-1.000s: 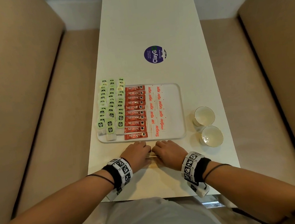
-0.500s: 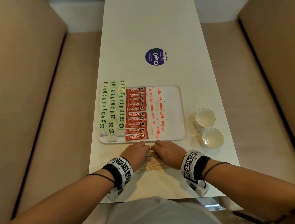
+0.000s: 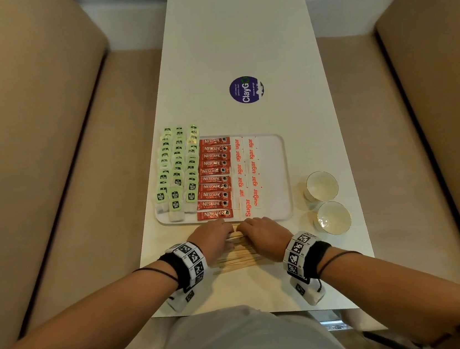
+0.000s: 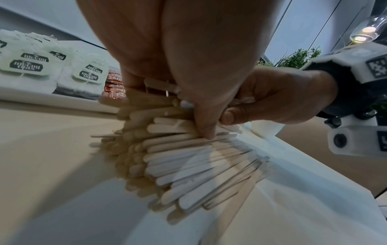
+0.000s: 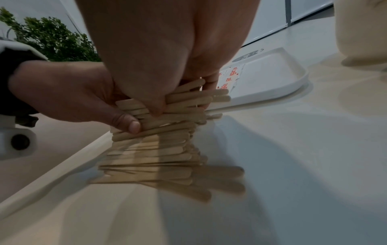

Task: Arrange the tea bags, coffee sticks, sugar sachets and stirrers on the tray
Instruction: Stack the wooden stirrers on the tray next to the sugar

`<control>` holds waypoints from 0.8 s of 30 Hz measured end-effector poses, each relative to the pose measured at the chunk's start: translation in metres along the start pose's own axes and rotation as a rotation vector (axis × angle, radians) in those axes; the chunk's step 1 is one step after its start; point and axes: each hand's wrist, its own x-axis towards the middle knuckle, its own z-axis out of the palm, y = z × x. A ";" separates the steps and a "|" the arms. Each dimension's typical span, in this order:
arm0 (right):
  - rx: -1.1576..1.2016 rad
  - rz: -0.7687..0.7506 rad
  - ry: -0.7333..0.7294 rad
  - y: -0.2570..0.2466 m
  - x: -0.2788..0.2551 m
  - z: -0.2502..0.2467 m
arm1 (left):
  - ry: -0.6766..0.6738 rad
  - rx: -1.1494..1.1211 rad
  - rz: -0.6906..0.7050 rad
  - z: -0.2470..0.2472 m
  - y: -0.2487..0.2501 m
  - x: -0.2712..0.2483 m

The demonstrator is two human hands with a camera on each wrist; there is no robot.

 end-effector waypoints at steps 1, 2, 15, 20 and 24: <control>-0.006 -0.002 -0.007 -0.001 0.000 0.001 | -0.006 0.005 -0.003 0.000 0.001 0.000; -0.013 -0.003 -0.009 -0.001 0.000 0.001 | -0.009 0.007 -0.005 -0.001 0.001 -0.001; 0.092 0.021 0.013 -0.001 0.003 -0.014 | 0.024 -0.014 -0.001 -0.012 0.001 -0.004; 0.193 0.044 -0.063 -0.004 0.002 -0.022 | 0.002 -0.040 0.009 -0.015 0.001 -0.006; 0.250 0.064 -0.097 -0.004 0.004 -0.029 | -0.042 -0.069 0.005 -0.018 -0.002 -0.006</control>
